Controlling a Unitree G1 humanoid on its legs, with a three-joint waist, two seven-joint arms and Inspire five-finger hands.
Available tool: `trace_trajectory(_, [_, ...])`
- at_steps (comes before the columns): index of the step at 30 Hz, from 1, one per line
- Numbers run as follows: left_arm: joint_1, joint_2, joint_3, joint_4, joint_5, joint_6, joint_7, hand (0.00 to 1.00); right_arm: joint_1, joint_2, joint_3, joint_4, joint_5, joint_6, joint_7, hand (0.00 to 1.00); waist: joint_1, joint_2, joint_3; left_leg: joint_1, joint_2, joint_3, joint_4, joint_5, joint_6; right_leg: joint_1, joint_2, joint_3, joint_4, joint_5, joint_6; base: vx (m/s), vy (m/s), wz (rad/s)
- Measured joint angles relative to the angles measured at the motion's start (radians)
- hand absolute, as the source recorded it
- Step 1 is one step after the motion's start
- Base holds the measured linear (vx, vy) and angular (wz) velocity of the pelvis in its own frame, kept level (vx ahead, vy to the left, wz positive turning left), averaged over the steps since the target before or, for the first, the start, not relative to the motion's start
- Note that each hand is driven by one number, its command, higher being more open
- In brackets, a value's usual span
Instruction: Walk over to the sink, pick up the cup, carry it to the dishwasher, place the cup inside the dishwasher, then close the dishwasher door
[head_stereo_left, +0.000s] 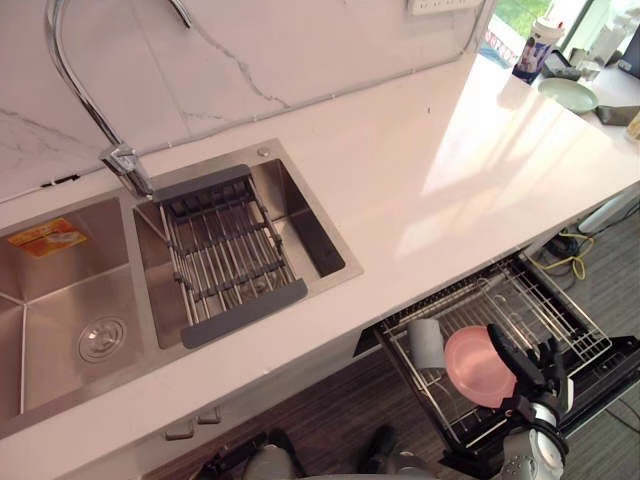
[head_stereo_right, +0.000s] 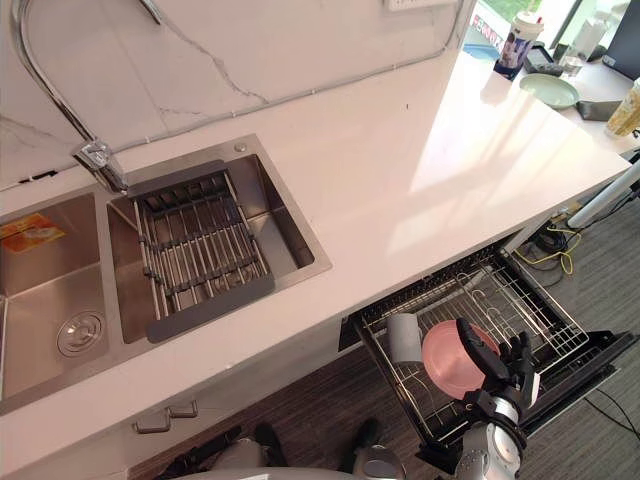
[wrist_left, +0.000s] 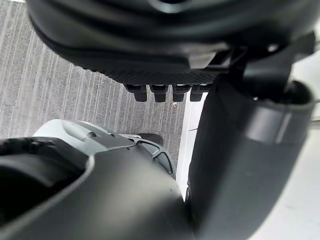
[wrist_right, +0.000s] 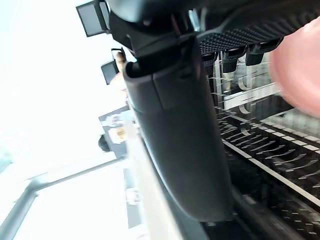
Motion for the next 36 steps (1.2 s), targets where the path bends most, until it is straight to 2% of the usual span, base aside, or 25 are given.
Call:
trace_trajectory(7, [0.008,-0.019,0.048,0.002,0.0,-0.004,0.015,1.0,0.008,0.01,-0.124,-0.215,0.076,-0.121,-0.142,1.0,0.001,-0.001,-0.021,0.009,0.001,0.014,0.004,0.002,0.001,0.006,0.0,0.005,0.001,-0.001,0.003,0.02,0.042,-0.02])
trace_trajectory(11, [0.013,-0.03,0.078,0.0,-0.013,-0.001,0.015,1.0,0.004,0.009,-0.248,-0.308,0.074,-0.172,-0.261,1.0,-0.002,-0.002,-0.034,0.009,0.025,0.049,0.05,-0.038,0.008,0.01,0.006,0.023,0.001,-0.002,0.004,-0.03,0.055,-0.11])
trace_trajectory(13, [0.015,-0.033,0.097,0.002,-0.12,0.029,0.017,1.0,0.017,0.002,-0.316,-0.303,0.059,-0.185,-0.346,1.0,-0.008,-0.008,-0.051,0.007,0.04,0.072,0.078,-0.058,0.004,0.01,0.008,0.031,0.001,-0.003,0.005,-0.01,0.077,-0.15])
trace_trajectory(15, [0.014,-0.041,0.116,0.003,-0.183,0.045,0.016,1.0,0.032,0.001,-0.407,-0.251,0.09,-0.208,-0.379,1.0,-0.012,-0.011,-0.067,0.016,0.048,0.105,0.081,-0.067,-0.001,0.011,0.008,0.038,0.001,-0.005,0.006,0.01,0.101,-0.09])
trace_trajectory(18, [0.008,-0.053,0.135,0.007,-0.174,0.054,0.035,1.0,0.067,0.02,-0.49,-0.075,0.253,-0.226,-0.311,1.0,-0.029,-0.011,-0.082,0.029,0.051,0.129,0.077,-0.066,0.001,0.013,0.008,0.047,0.003,-0.006,0.007,0.0,0.115,-0.1])
trace_trajectory(21, [0.008,-0.054,0.132,0.009,-0.164,0.054,0.049,1.0,0.071,0.094,-0.457,-0.028,0.292,-0.216,-0.257,1.0,-0.039,-0.008,-0.084,0.036,0.05,0.132,0.072,-0.064,0.001,0.014,0.008,0.051,0.007,-0.007,0.006,-0.03,0.093,-0.04])
trace_trajectory(24, [0.011,-0.055,0.13,0.009,-0.218,0.061,0.06,1.0,0.081,0.147,-0.274,0.024,0.282,-0.202,-0.222,1.0,-0.038,0.001,-0.089,0.04,0.045,0.126,0.065,-0.065,-0.004,0.018,0.006,0.048,0.01,-0.009,0.006,-0.05,0.092,0.05])
trace_trajectory(25, [0.013,-0.055,0.132,0.009,-0.254,0.063,0.059,1.0,0.08,0.152,-0.15,0.048,0.264,-0.193,-0.201,1.0,-0.029,0.002,-0.09,0.041,0.043,0.123,0.061,-0.064,-0.002,0.018,0.005,0.046,0.01,-0.009,0.007,-0.05,0.088,0.05])
trace_trajectory(26, [0.013,-0.057,0.134,0.008,-0.262,0.064,0.059,1.0,0.076,0.152,-0.103,0.057,0.261,-0.191,-0.19,1.0,-0.021,0.007,-0.092,0.041,0.043,0.123,0.061,-0.064,-0.002,0.018,0.005,0.046,0.01,-0.009,0.007,-0.04,0.086,0.04])
trace_trajectory(27, [0.011,-0.06,0.135,0.007,-0.269,0.063,0.058,1.0,0.068,0.15,-0.072,0.071,0.232,-0.225,-0.194,1.0,-0.011,0.008,-0.093,0.041,0.042,0.122,0.06,-0.064,-0.002,0.018,0.004,0.044,0.01,-0.01,0.007,-0.02,0.067,0.07])
trace_trajectory(29, [0.017,-0.061,0.139,0.002,-0.277,0.062,0.053,1.0,0.07,0.156,-0.061,0.073,0.233,-0.237,-0.14,1.0,-0.005,0.01,-0.094,0.041,0.037,0.113,0.051,-0.055,0.001,0.021,0.002,0.036,0.01,-0.012,0.009,-0.01,0.1,0.09])
trace_trajectory(31, [0.022,-0.061,0.139,0.006,-0.277,0.061,0.053,1.0,0.07,0.152,-0.031,0.086,0.233,-0.256,-0.128,1.0,-0.012,0.01,-0.093,0.042,0.029,0.103,0.033,-0.039,0.001,0.021,0.0,0.026,0.011,-0.013,0.01,0.0,0.086,0.13])
trace_trajectory(36, [0.021,-0.062,0.139,0.012,-0.275,0.058,0.051,1.0,0.068,0.136,0.015,0.11,0.234,-0.263,-0.116,1.0,-0.01,0.011,-0.092,0.048,0.013,0.058,-0.007,-0.007,-0.001,0.038,-0.004,-0.017,0.014,-0.023,0.014,-0.01,0.061,0.26])
